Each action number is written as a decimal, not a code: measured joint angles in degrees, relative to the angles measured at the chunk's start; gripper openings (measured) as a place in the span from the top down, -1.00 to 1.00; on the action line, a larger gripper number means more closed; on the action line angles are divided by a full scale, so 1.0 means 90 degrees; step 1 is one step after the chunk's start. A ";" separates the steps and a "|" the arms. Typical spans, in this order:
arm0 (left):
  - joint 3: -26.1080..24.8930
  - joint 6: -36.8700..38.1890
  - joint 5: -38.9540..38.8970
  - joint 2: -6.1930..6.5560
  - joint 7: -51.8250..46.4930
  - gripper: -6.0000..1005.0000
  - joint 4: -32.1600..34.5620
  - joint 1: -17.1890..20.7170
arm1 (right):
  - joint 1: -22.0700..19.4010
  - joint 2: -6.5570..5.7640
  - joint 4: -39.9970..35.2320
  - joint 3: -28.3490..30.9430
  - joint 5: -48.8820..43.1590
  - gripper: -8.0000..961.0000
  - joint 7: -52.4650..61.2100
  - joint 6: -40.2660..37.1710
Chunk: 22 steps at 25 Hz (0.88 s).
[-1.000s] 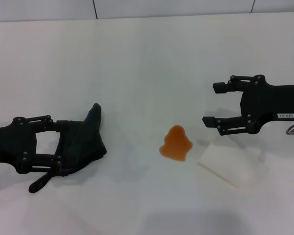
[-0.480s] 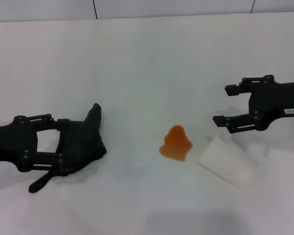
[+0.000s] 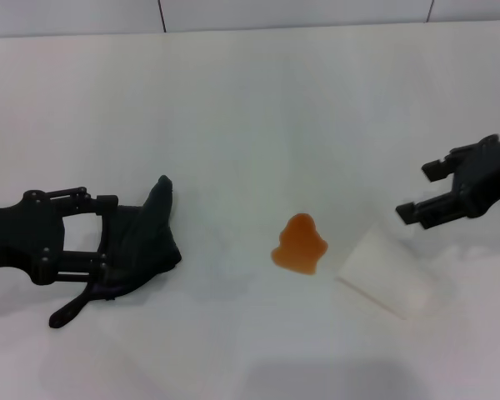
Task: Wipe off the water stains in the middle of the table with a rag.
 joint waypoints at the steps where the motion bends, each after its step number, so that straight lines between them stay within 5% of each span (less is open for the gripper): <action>1: 0.0000 -0.0010 0.0000 0.0001 0.0005 -0.74 0.0000 -0.0001 | 0.0057 0.0006 -0.0088 0.0129 -0.0018 -0.72 0.0129 -0.0192; 11: 0.0000 -0.0150 0.0010 0.0010 0.0004 -0.74 -0.0001 -0.0003 | -0.0050 0.0017 -0.0368 0.0262 -0.0041 -0.72 0.0411 -0.0647; 22: 0.0000 -0.0251 -0.0003 0.0023 -0.0009 -0.74 0.0000 -0.0023 | -0.0138 0.0024 -0.0079 -0.0552 -0.0406 -0.72 0.0720 -0.0434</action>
